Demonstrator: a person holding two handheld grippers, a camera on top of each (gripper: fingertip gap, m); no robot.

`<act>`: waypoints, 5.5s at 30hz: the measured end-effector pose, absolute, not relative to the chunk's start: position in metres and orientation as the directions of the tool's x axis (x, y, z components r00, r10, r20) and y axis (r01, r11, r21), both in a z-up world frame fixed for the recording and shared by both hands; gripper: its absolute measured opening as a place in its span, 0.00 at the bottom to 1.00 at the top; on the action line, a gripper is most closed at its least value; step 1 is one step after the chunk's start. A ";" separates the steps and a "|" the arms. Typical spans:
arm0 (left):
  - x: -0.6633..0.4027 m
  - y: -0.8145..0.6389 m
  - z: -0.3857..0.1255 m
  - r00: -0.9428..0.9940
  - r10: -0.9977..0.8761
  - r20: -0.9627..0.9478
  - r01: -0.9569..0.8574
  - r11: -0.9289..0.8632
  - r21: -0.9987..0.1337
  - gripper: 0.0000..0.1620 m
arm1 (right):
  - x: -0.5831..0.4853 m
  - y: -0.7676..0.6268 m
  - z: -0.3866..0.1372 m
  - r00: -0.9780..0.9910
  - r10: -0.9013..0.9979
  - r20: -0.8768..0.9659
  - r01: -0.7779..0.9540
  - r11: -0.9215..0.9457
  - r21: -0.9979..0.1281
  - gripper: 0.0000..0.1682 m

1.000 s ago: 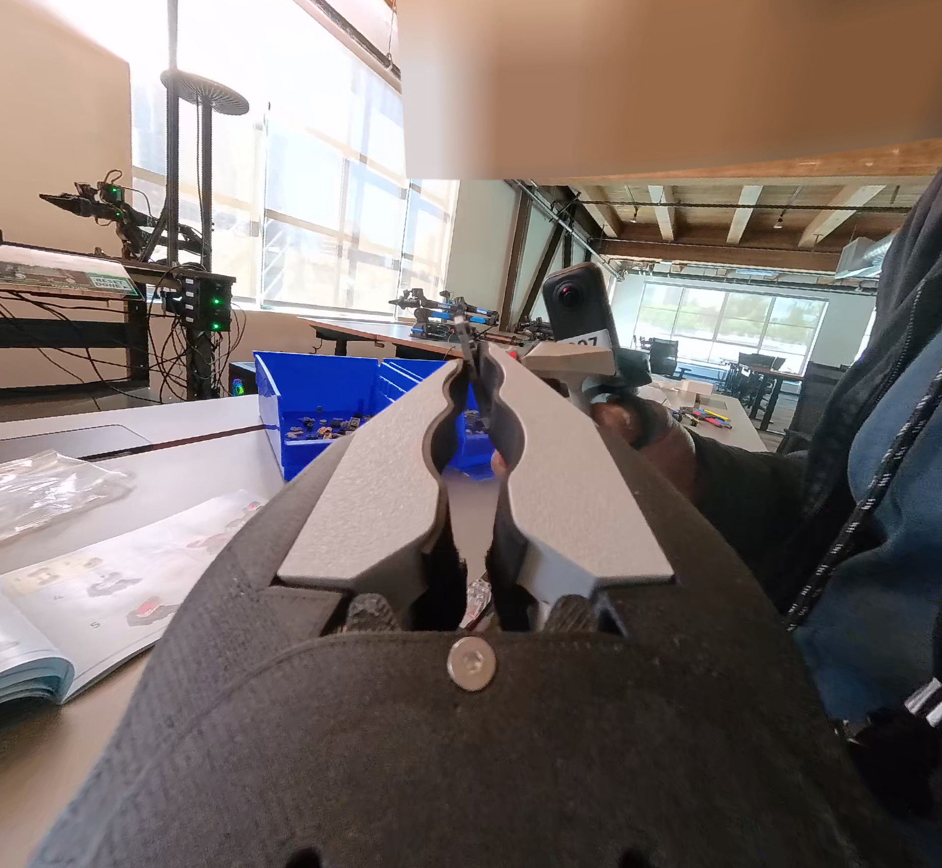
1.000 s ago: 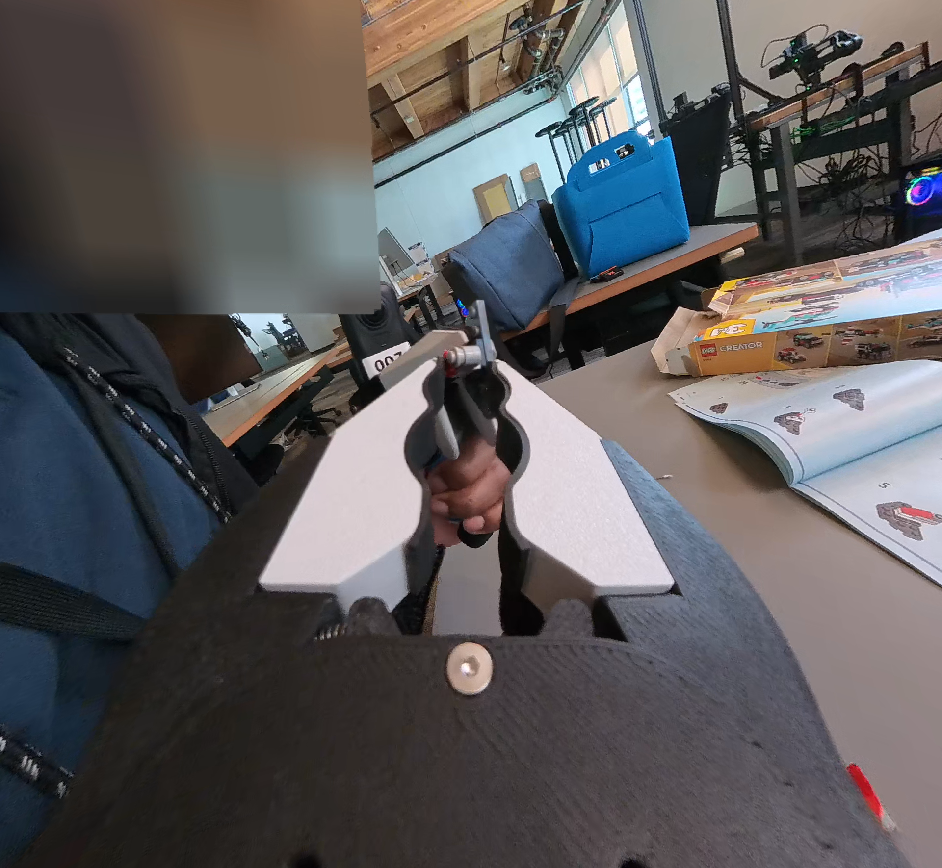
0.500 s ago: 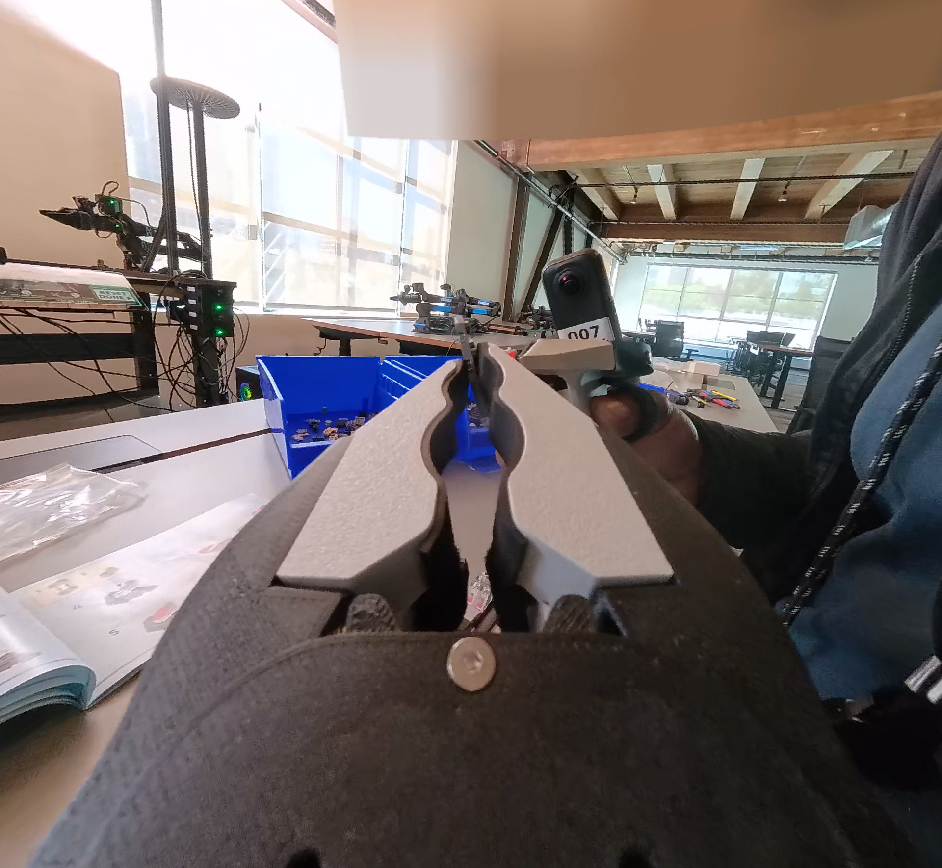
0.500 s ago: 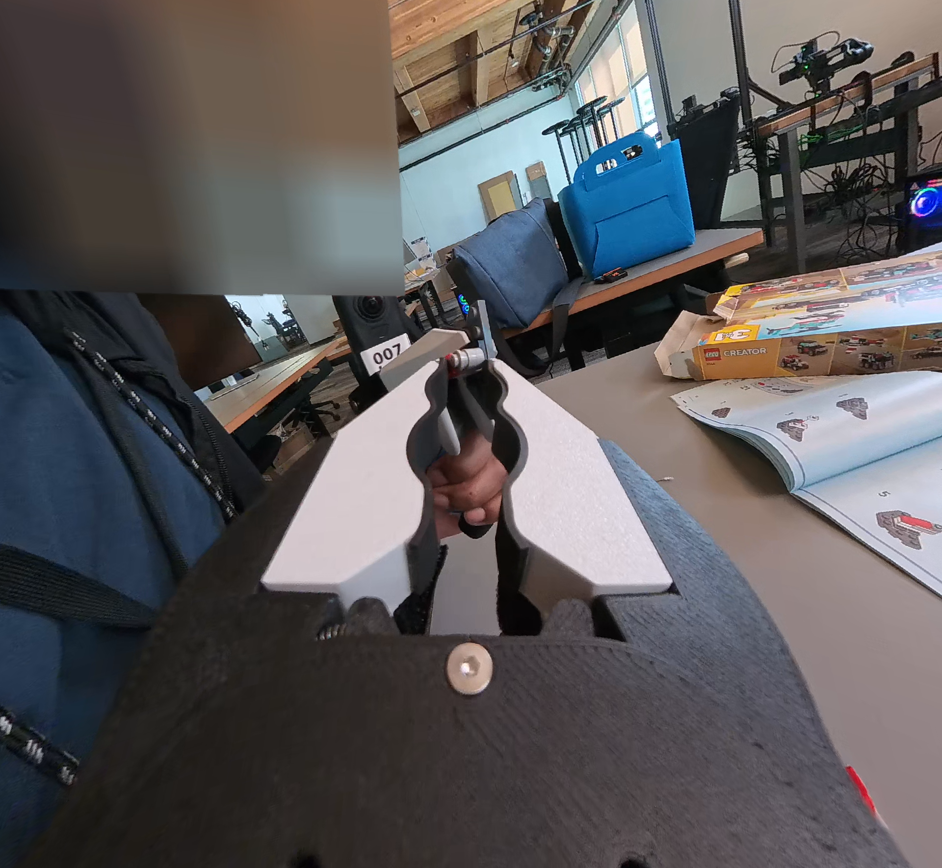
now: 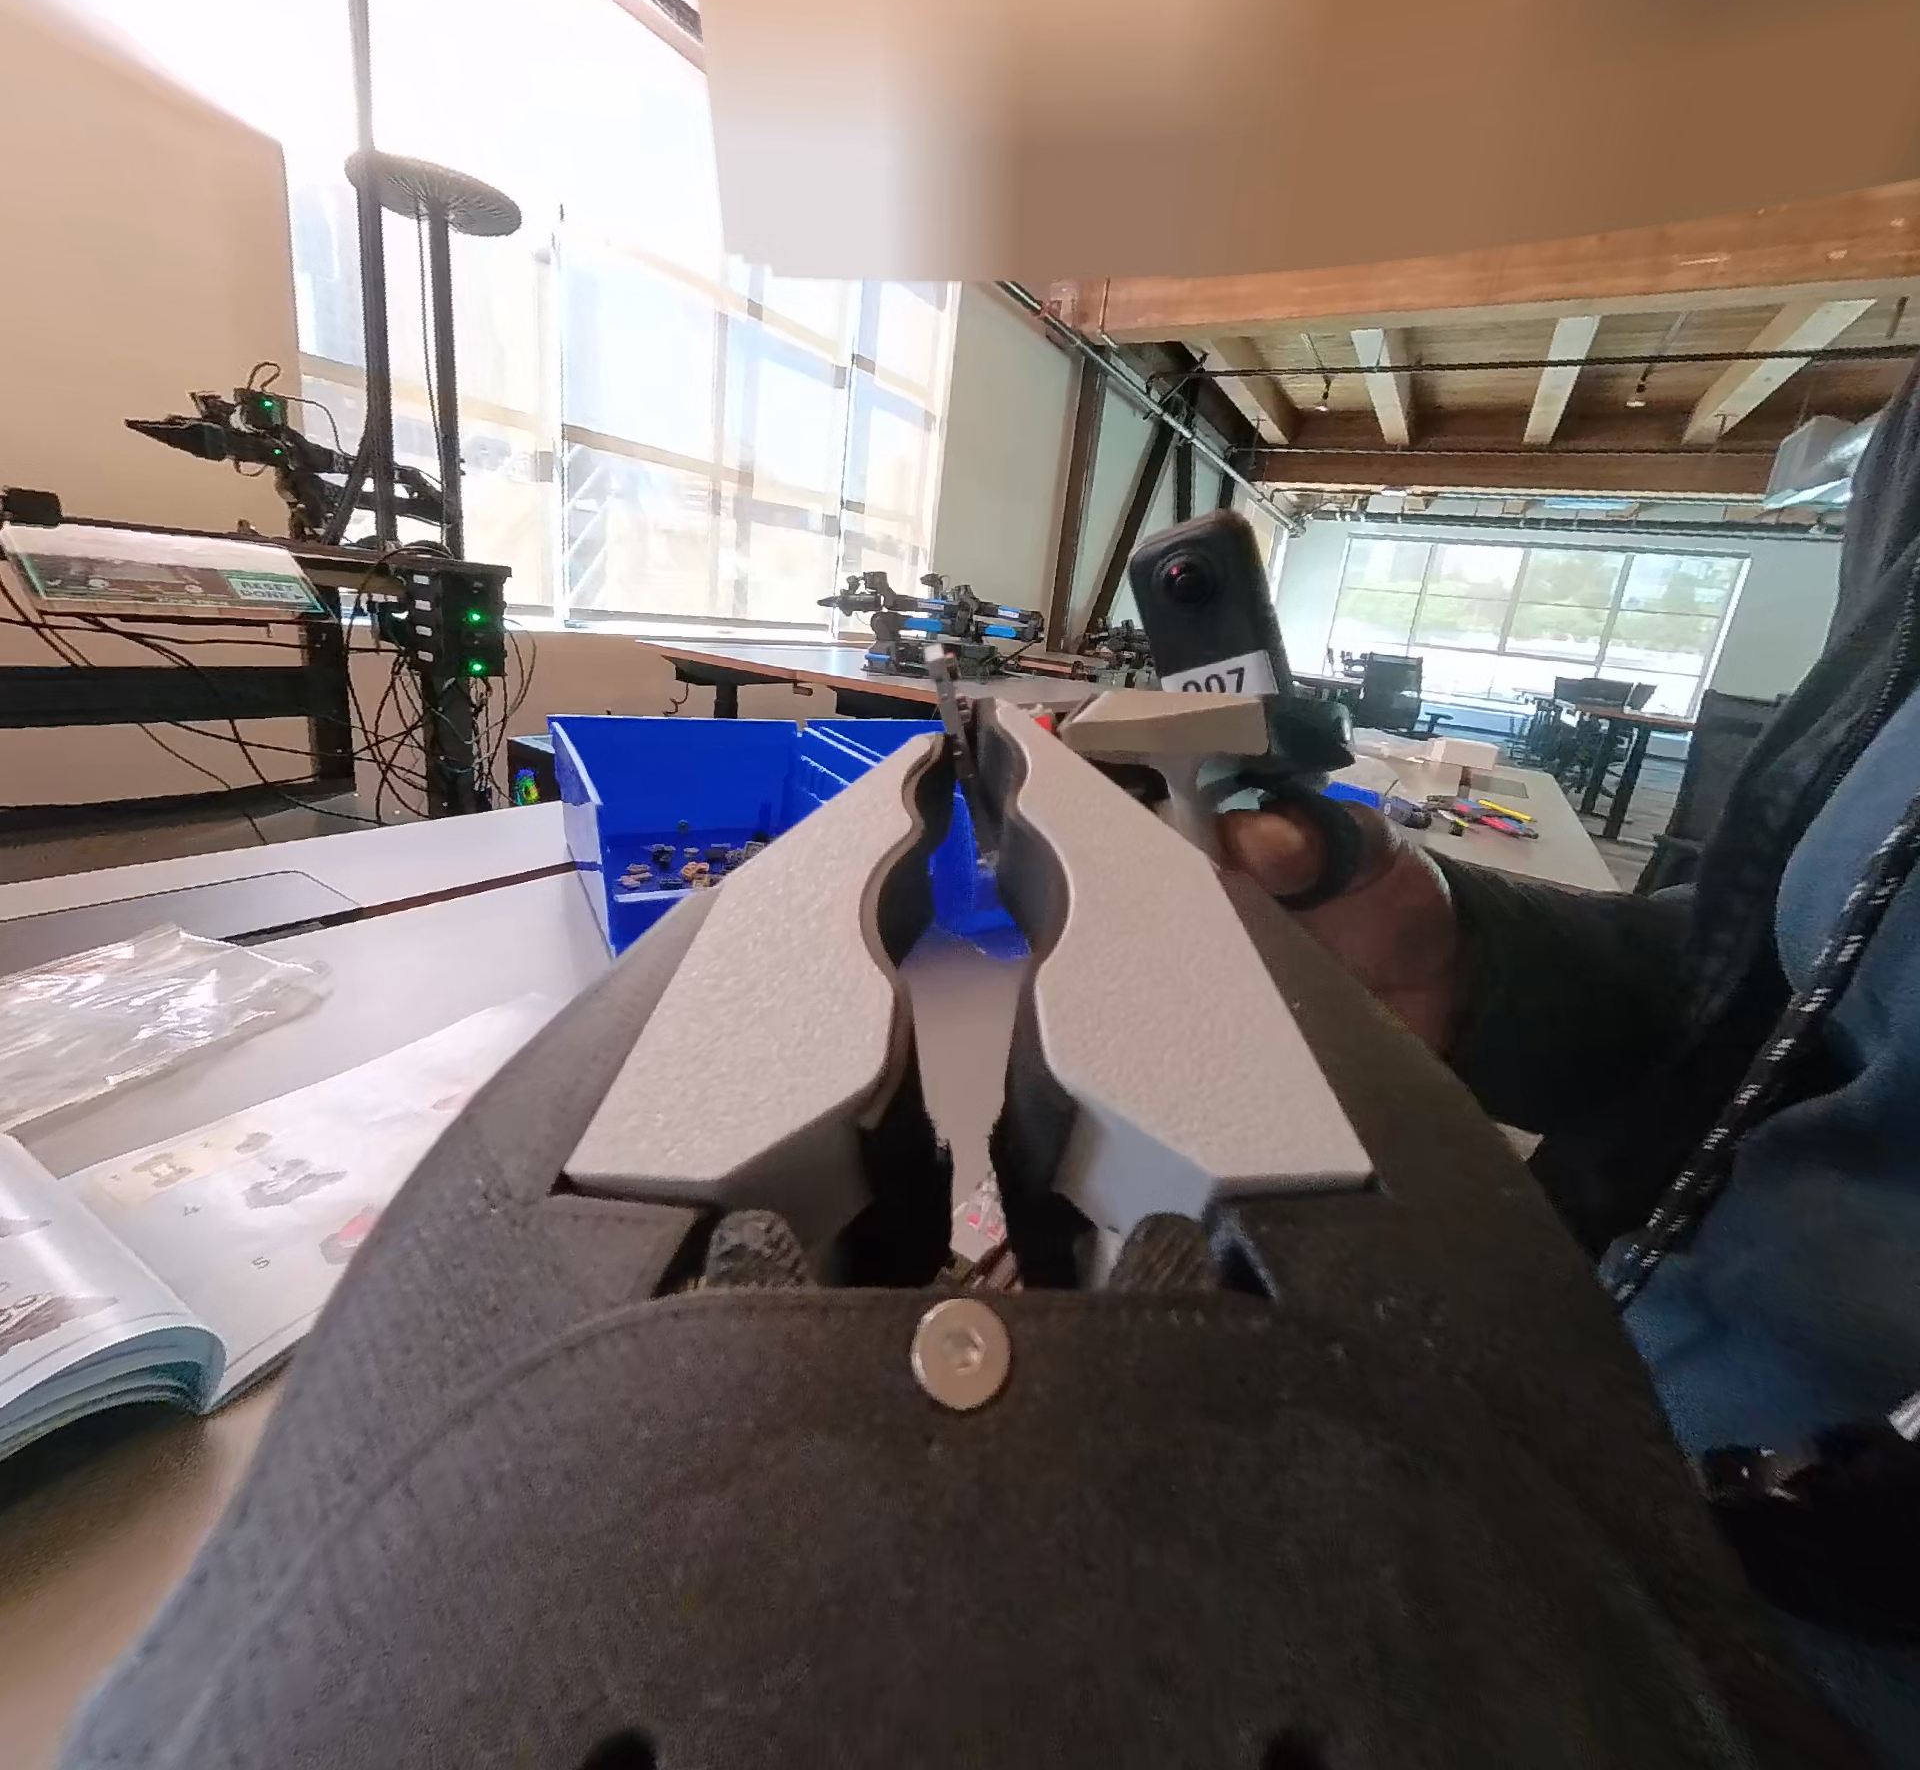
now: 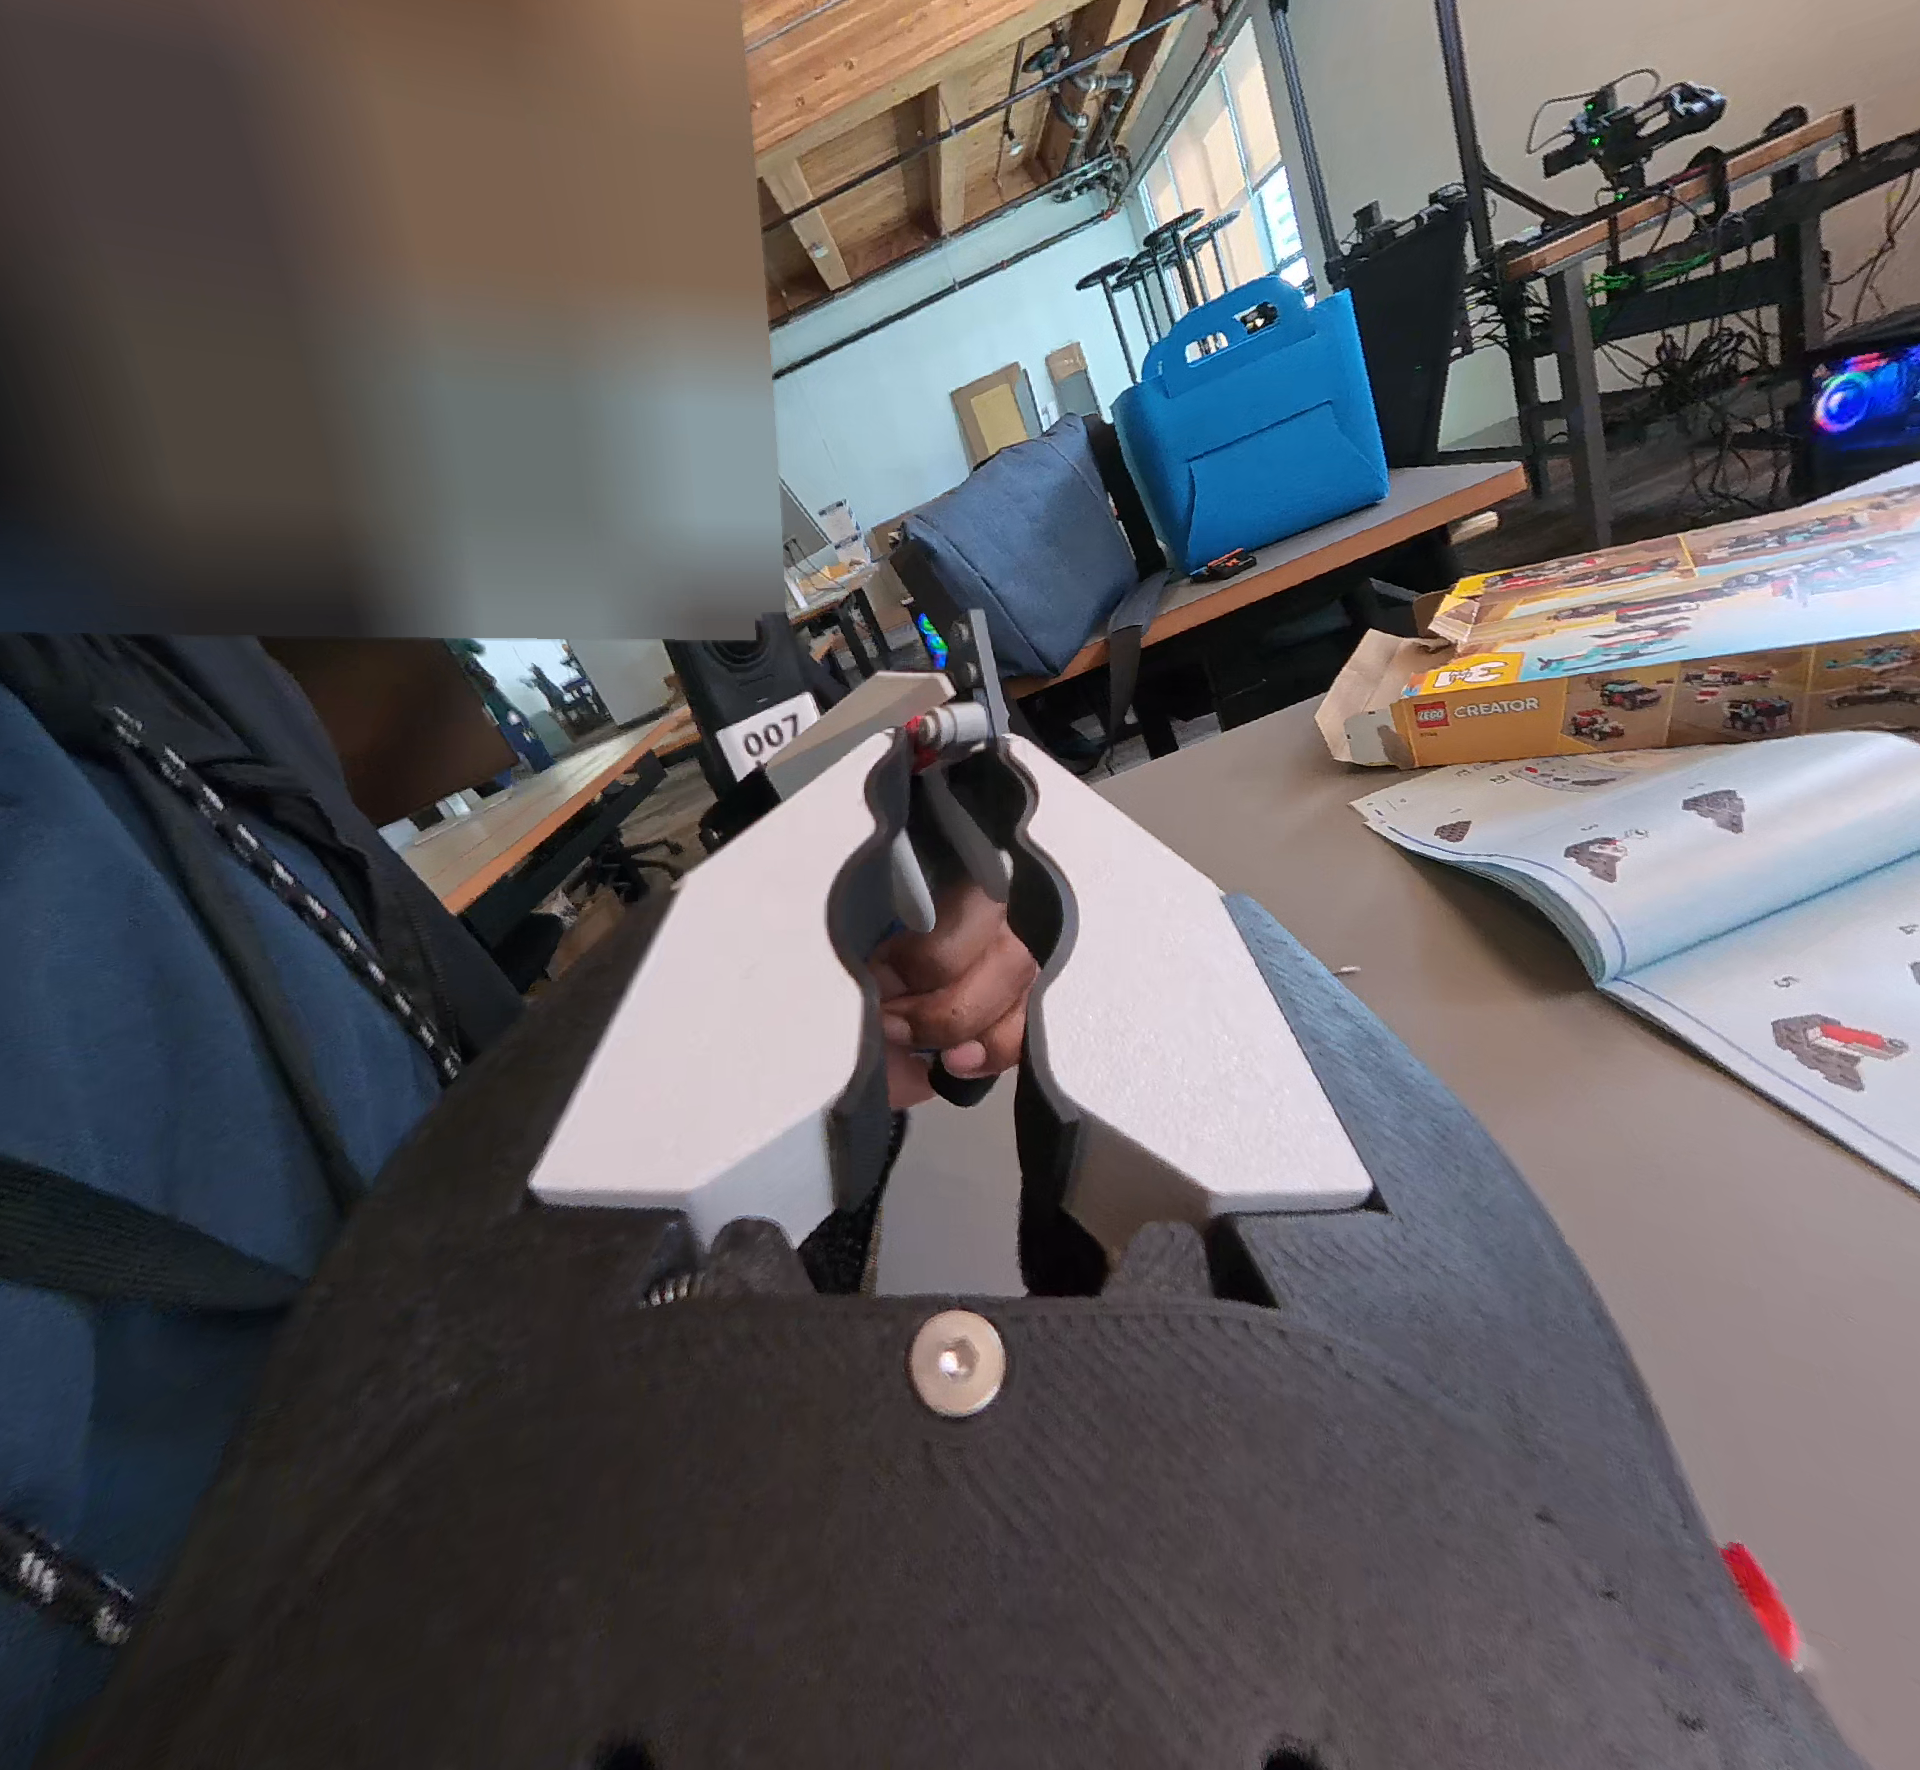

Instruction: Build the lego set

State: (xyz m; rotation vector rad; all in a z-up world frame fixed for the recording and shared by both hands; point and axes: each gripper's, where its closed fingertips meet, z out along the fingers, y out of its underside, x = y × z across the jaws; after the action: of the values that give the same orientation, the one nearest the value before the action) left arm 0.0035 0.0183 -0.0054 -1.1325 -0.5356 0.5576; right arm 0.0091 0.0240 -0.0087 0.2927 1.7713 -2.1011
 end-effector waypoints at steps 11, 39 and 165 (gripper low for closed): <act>0.005 0.024 -0.005 0.755 0.648 0.102 -0.144 0.316 -0.938 0.02 | 0.011 0.016 -0.014 -0.905 -0.148 -0.399 0.416 -0.103 -0.904 0.16; 0.012 0.029 -0.005 0.803 0.584 0.120 -0.103 0.334 -0.937 0.02 | 0.020 0.019 -0.013 -0.925 -0.181 -0.335 0.354 -0.079 -0.932 0.12; -0.034 0.130 -0.197 0.946 0.312 -0.090 0.168 -0.707 -0.687 0.25 | -0.046 0.182 -0.130 -0.604 0.079 -0.793 0.790 -0.077 -0.609 0.11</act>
State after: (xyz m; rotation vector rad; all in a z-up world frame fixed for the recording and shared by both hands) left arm -0.0339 0.1301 -0.1968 -2.3674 -0.3368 0.2579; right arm -0.0465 0.1821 -0.1296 0.9400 1.6689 -1.7341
